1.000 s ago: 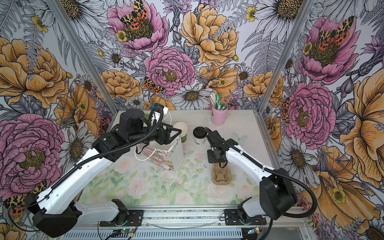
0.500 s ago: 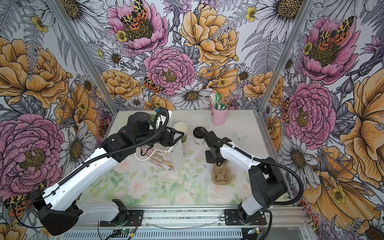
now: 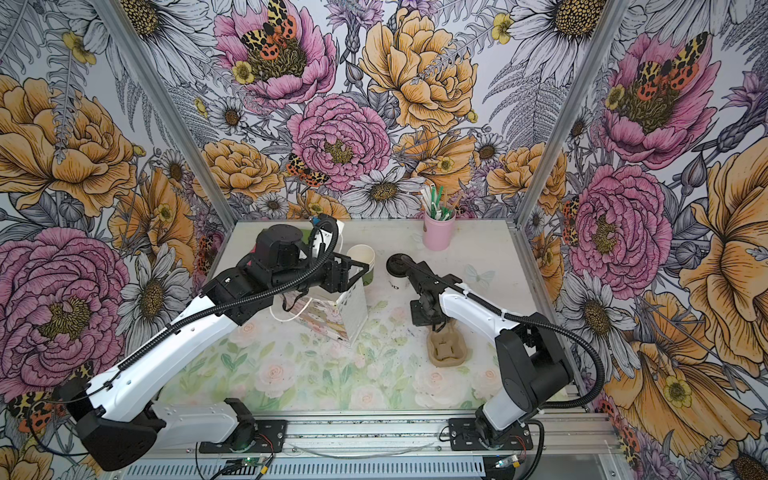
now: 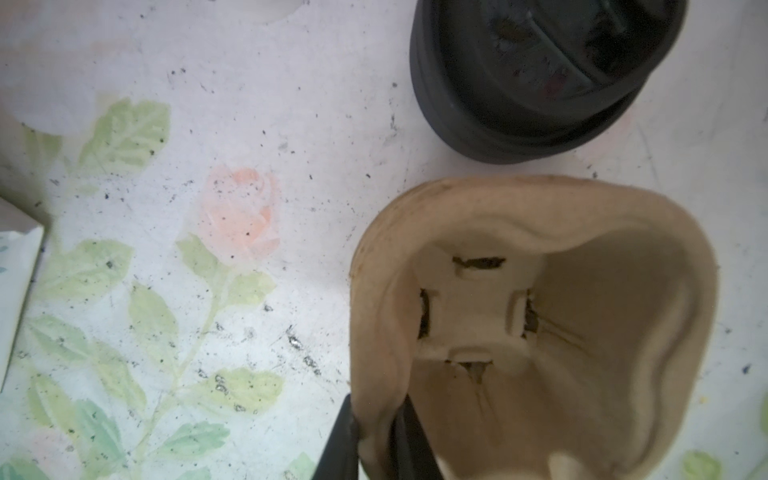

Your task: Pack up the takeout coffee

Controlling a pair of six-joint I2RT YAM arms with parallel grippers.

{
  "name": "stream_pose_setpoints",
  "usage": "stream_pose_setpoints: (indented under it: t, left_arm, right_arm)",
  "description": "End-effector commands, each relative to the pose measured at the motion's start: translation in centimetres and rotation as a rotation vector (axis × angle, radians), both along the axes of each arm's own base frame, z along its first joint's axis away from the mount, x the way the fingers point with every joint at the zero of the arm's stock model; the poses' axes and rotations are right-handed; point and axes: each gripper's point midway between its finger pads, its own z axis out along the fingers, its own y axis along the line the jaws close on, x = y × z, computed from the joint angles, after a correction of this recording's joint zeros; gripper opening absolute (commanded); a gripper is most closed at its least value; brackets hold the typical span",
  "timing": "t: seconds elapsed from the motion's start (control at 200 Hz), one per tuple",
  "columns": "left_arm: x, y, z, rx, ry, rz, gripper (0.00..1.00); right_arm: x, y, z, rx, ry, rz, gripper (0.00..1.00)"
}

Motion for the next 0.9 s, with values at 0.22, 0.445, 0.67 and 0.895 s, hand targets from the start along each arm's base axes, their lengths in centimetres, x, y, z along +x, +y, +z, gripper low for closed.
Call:
stream_pose_setpoints:
  t: [0.22,0.445,0.67,0.895]
  left_arm:
    - [0.3,-0.6,0.5,-0.026,-0.016,0.009,0.70]
    - [0.4,-0.8,0.2,-0.021,-0.009,0.006,0.70]
    - [0.4,-0.8,0.0,-0.018,-0.005,0.007,0.70]
    - [0.5,-1.0,-0.1,-0.017,-0.004,0.004,0.70]
  right_arm:
    - [0.3,0.2,2.4,0.087,-0.064,0.014,0.21]
    - [0.2,0.5,1.1,0.109,-0.034,0.021,0.22]
    - [0.2,0.6,0.7,0.111,-0.026,0.023,0.17]
    - [0.3,0.3,1.2,0.106,-0.047,0.023,0.18]
